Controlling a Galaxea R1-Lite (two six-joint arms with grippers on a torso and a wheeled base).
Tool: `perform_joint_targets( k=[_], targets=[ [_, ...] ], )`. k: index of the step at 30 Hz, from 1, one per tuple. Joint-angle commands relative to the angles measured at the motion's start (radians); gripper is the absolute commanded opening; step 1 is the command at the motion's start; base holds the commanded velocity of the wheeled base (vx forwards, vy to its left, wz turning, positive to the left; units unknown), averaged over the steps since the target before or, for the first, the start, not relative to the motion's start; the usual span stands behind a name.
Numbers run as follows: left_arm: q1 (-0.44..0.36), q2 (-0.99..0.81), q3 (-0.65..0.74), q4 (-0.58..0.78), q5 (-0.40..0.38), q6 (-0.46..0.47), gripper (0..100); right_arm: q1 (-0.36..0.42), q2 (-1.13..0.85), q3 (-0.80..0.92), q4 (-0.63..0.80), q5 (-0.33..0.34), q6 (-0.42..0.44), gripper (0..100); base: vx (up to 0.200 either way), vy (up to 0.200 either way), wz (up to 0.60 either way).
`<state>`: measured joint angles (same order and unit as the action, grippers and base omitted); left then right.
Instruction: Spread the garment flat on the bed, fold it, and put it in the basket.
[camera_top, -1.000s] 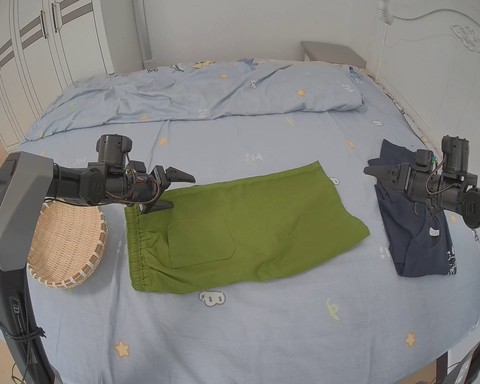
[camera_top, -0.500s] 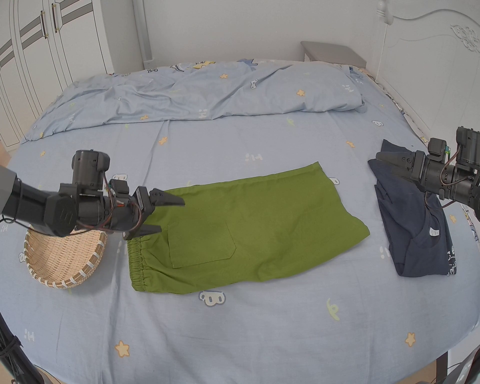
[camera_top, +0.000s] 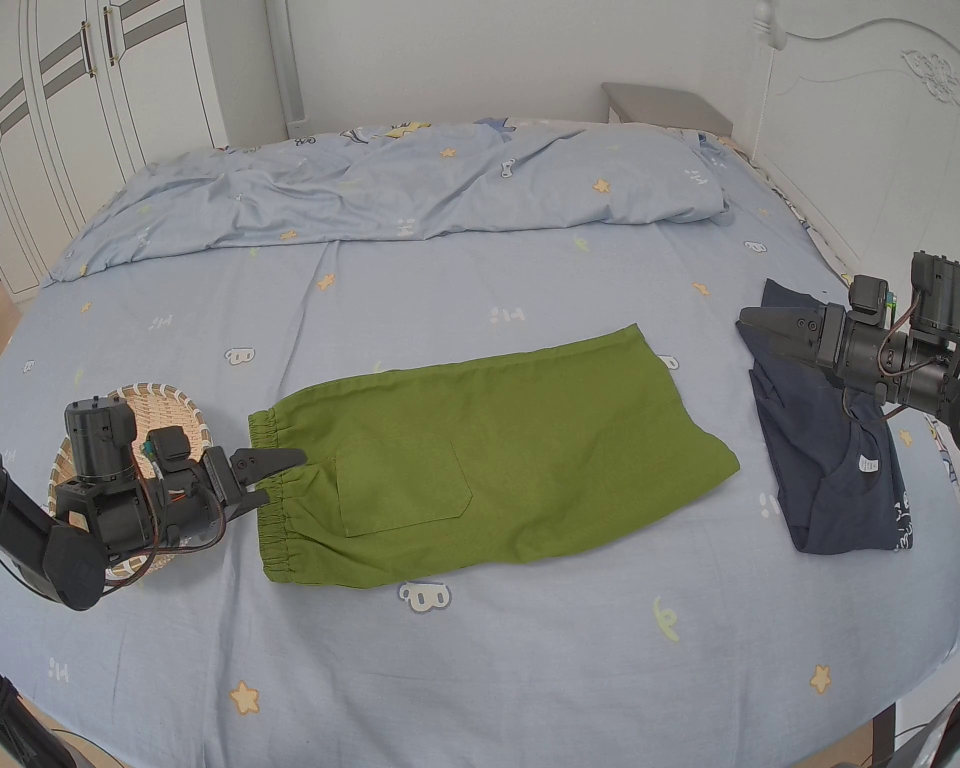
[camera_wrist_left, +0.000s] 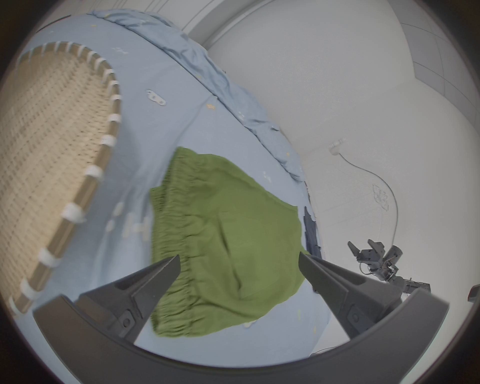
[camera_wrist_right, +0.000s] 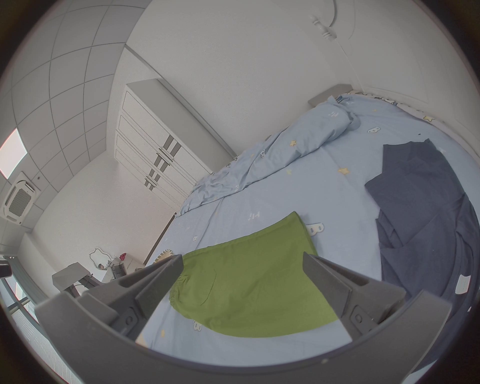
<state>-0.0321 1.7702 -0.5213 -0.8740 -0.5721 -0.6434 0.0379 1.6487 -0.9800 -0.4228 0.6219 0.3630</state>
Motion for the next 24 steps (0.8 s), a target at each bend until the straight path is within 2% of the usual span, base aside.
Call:
perform_joint_targets(
  k=[1, 7, 15, 23, 24],
  targets=[
    [0.066, 0.003, 0.061, 0.006, -0.003, 0.028, 100, 0.034, -0.007, 0.011, 0.002, 0.004, 0.005, 100, 0.0, 0.0, 0.0],
    [0.086, 0.144, 0.05, 0.012, -0.003, 0.116, 100, 0.056, -0.007, 0.024, 0.002, 0.013, 0.007, 100, 0.0, 0.0, 0.0],
    [0.057, 0.195, 0.029, -0.019, 0.001, 0.126, 100, 0.068, -0.01, 0.027, 0.001, 0.013, 0.007, 100, 0.0, 0.0, 0.0],
    [0.04, 0.252, 0.027, -0.099, 0.006, 0.13, 100, 0.07, -0.006, 0.027, -0.001, 0.013, 0.007, 100, 0.0, 0.0, 0.0],
    [0.04, 0.273, 0.026, -0.14, 0.003, 0.123, 100, 0.07, -0.006, 0.027, -0.002, 0.013, 0.007, 100, 0.0, 0.0, 0.0]
  ],
)
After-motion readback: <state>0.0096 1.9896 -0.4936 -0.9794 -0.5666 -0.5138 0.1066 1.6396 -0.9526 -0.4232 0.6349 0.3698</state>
